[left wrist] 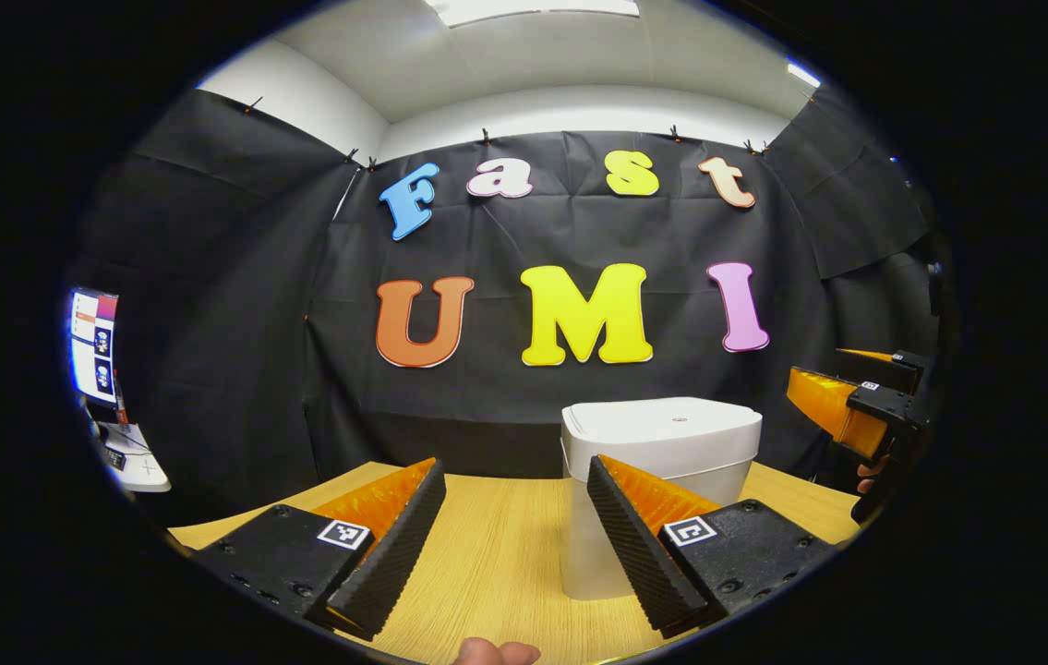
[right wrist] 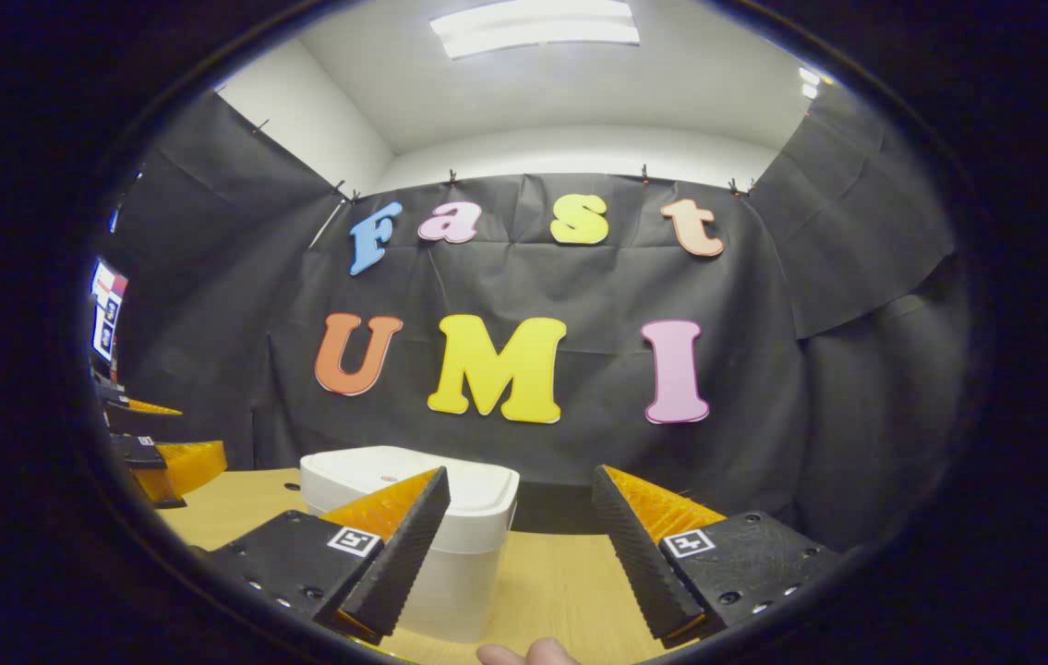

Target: Press the lid of the desktop garbage bin to open it, pick up the crumpled paper on the desktop and throw it into the bin, then pick up the pop can on the desktop and drop it into the bin, and finally close the garbage bin lid.

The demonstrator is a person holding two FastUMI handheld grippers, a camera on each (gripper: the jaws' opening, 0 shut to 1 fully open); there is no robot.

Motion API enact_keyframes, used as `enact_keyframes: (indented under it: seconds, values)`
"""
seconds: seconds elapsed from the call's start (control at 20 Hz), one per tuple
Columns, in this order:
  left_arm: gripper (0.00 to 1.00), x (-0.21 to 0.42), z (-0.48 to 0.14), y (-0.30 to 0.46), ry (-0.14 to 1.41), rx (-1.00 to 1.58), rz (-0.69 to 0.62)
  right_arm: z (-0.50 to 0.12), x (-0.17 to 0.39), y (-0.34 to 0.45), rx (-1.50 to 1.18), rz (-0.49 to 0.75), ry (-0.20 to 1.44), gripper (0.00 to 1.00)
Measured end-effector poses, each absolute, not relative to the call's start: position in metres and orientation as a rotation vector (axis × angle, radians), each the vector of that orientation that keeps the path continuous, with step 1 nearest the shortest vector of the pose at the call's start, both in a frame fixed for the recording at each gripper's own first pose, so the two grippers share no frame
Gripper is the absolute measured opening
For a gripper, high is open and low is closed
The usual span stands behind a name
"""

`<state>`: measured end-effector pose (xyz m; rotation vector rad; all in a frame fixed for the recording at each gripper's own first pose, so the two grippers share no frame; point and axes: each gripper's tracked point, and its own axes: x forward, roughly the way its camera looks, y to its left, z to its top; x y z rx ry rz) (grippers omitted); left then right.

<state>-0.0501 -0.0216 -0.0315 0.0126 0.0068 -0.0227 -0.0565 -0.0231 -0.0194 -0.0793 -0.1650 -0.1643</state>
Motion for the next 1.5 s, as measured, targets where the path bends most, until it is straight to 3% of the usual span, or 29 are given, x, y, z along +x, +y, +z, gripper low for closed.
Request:
enact_keyframes:
  seconds: [1.0, 1.5]
  values:
    - [0.99, -0.045, -0.063, -0.062, 0.038, 0.031, -0.091, -0.064, -0.093, -0.08, -0.006, -0.309, -0.117, 0.95]
    - [0.99, -0.048, -0.045, -0.069, 0.009, 0.033, -0.089, -0.071, -0.089, -0.07, 0.001, -0.267, -0.101, 0.95]
